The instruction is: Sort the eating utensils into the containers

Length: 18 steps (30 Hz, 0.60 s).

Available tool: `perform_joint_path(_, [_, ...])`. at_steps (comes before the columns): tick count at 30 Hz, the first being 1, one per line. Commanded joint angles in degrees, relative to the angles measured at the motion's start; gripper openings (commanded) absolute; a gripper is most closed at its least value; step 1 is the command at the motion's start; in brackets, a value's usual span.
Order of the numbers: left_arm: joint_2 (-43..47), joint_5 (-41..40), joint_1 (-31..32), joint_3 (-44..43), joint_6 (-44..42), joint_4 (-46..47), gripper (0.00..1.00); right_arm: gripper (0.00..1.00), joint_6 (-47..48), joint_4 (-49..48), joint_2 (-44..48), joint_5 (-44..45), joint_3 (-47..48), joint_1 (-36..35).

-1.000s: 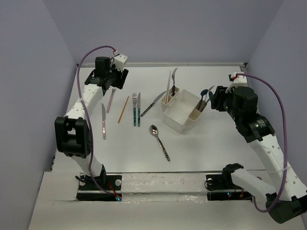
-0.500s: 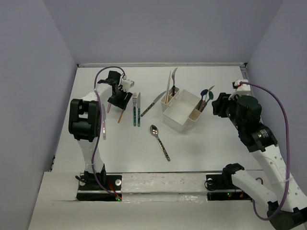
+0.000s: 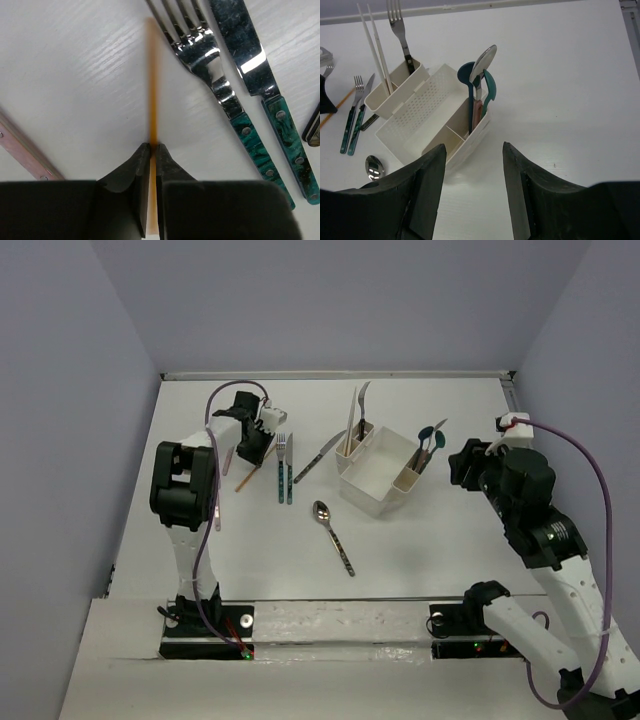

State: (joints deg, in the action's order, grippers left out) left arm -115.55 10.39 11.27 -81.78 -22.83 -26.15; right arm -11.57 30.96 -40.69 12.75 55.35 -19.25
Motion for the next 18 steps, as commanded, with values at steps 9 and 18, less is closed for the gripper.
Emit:
perform_joint_path(9, [-0.12,11.31,-1.69,-16.02,9.55,-5.75,0.00,0.55,0.67,1.12,1.58,2.19,2.04,-0.53])
perform_joint_path(18, [8.66,18.49,-2.04,-36.34,22.82,0.39,0.00,0.55,0.68,1.38,1.31,3.07,4.41,-0.53])
